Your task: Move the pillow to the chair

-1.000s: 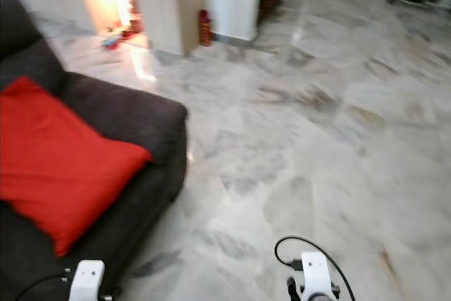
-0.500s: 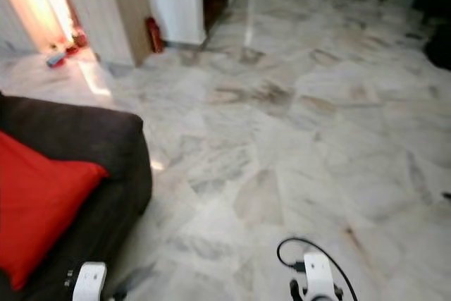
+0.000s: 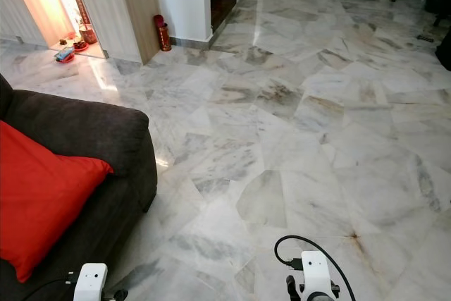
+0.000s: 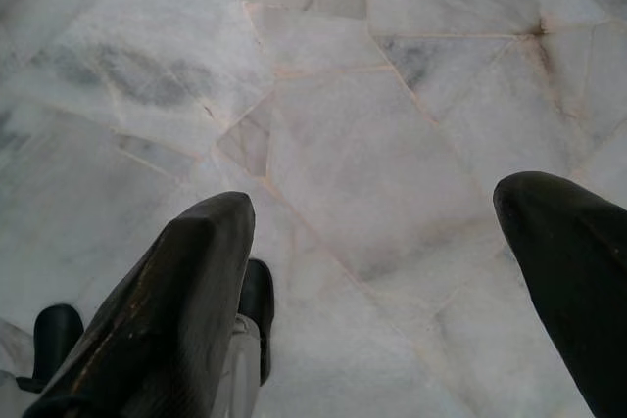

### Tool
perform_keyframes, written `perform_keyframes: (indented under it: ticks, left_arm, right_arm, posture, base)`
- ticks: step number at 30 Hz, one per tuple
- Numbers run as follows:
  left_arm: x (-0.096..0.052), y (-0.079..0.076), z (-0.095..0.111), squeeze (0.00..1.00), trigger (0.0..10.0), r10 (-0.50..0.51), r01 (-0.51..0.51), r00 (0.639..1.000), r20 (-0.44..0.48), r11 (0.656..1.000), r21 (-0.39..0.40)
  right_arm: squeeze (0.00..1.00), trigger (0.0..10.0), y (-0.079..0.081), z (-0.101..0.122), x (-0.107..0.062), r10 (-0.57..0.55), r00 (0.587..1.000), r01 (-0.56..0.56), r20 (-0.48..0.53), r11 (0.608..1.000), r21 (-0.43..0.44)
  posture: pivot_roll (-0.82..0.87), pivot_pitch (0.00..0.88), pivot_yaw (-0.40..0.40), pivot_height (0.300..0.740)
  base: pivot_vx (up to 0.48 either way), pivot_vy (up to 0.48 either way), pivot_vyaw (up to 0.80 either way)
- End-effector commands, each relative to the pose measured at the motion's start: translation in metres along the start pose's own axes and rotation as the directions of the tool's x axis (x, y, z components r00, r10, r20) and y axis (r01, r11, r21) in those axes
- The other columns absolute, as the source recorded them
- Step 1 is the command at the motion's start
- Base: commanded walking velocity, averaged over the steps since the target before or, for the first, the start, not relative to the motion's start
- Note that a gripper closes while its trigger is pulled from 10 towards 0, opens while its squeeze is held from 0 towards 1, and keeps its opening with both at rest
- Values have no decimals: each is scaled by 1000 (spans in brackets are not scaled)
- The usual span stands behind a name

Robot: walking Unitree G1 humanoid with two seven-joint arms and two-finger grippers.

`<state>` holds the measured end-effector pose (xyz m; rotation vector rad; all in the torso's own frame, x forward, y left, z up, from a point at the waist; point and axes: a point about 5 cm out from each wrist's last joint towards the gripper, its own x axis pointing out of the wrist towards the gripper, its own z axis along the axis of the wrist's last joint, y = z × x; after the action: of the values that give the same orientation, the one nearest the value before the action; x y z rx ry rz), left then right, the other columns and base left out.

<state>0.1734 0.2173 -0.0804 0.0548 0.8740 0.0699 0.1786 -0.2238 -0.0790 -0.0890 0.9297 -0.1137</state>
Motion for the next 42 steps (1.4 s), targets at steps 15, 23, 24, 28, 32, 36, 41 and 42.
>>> perform_keyframes:
  ticks: [15, 23, 24, 28, 32, 36, 41, 42]
  left_arm:
    - [0, 0, -1, 0, 10000, 3, -3, 1000, -11, 1000, -13]
    - [0, 0, -1, 0, 10000, 2, -2, 1000, -9, 1000, -15]
    - [0, 0, -1, 0, 10000, 1, -1, 1000, -8, 1000, -15]
    - [0, -1, -1, 0, 10000, 0, 0, 1000, -8, 1000, -16]
    - [0, -1, -1, 0, 10000, -2, 2, 1000, -7, 1000, -16]
    - [0, -1, -1, 0, 10000, -3, 3, 1000, -6, 1000, -15]
    - [0, -3, -1, 0, 10000, -5, 5, 1000, -6, 1000, -12]
    - [0, -3, -1, 0, 10000, -5, 5, 1000, -6, 1000, -12]
  right_arm:
    - [0, 10000, 0, 3, 0, 2, 1000, -3, 17, 1000, 18]
    - [0, 10000, 2, 4, 1, 5, 1000, -6, 21, 1000, 25]
    - [0, 10000, 2, 4, 1, 6, 1000, -6, 20, 1000, 27]
    - [0, 10000, 2, 5, 1, 9, 1000, -10, 20, 999, 31]
    - [0, 10000, 2, 5, 1, 10, 1000, -10, 21, 1000, 26]
    - [0, 10000, 3, 5, 1, 9, 1000, -10, 23, 1000, 24]
    - [0, 10000, 3, 5, 1, 11, 1000, -11, 22, 1000, 19]
    - [0, 10000, 3, 5, 1, 11, 1000, -11, 22, 1000, 18]
  posture:
    - [45, 0, 27, 740]
    - [44, 0, 28, 740]
    - [44, 0, 28, 740]
    - [44, 0, 28, 740]
    - [45, 0, 27, 740]
    - [45, 0, 27, 740]
    - [49, 0, 26, 740]
    - [49, 0, 26, 740]
  base:
    - [260, 0, -164]
    - [262, 0, 0]
    - [262, 0, 0]
    - [260, 0, -586]
    - [260, 0, -578]
    - [262, 0, 0]
    - [261, 0, 0]
    - [262, 0, 0]
